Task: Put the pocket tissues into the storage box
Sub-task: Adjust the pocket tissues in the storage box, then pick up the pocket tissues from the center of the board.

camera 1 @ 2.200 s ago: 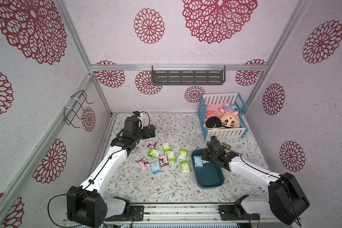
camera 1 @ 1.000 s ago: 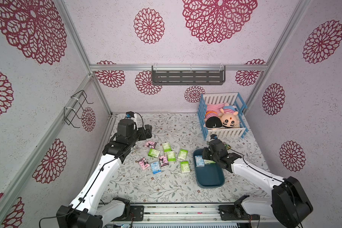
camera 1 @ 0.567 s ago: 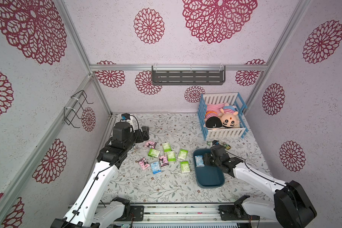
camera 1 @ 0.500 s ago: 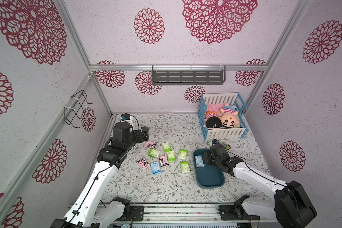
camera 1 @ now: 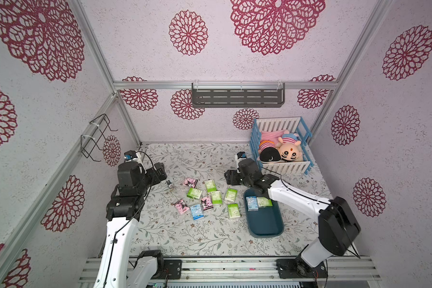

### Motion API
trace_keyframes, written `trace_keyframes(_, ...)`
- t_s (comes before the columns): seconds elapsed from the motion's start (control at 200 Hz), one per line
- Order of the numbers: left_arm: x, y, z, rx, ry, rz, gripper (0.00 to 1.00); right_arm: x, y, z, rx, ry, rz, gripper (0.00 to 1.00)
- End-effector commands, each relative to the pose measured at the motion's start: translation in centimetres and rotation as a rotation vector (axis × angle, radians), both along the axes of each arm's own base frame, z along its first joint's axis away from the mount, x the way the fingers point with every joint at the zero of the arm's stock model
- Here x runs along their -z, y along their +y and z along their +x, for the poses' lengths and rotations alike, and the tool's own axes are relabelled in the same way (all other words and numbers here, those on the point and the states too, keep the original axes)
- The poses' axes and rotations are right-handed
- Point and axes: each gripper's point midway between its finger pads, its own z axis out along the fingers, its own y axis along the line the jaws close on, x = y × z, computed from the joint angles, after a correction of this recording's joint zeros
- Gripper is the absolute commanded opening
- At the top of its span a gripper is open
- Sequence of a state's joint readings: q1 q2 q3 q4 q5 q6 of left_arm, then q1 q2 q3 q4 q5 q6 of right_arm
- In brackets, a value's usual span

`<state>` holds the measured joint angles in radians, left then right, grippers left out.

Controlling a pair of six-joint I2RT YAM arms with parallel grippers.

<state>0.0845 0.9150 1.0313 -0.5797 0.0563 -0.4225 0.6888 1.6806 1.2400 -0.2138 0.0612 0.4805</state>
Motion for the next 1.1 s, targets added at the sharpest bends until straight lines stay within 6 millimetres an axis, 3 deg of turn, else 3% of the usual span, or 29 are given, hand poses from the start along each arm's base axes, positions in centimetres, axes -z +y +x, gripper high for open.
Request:
trace_keyframes(0.0, 0.9, 0.6, -1.0, 0.000, 0.046, -0.003, 0.97, -1.6, 4.0, 1.3, -0.080, -0.040, 0.055, 0.73)
trace_keyframes(0.24, 1.0, 1.2, -1.0, -0.009, 0.033, -0.027, 0.97, 0.8, 6.8, 3.2, -0.109, 0.017, 0.055, 0.75)
trace_keyframes(0.6, 1.3, 0.5, 0.4, 0.027, 0.038, -0.076, 0.97, 5.0, 8.7, 5.1, -0.134, 0.112, -0.038, 0.75)
trace_keyframes(0.861, 1.8, -0.2, 0.4, 0.055, 0.022, -0.117, 0.97, 8.6, 8.0, 5.5, -0.126, 0.186, -0.177, 0.72)
trace_keyframes(0.996, 1.9, -0.7, 0.9, 0.073, 0.022, -0.148, 0.97, 8.6, 7.8, 5.3, -0.129, 0.186, -0.182, 0.72)
trace_keyframes(1.091, 1.8, -0.7, 1.1, 0.074, 0.015, -0.153, 0.97, 7.7, 9.0, 5.4, -0.177, 0.160, -0.145, 0.71)
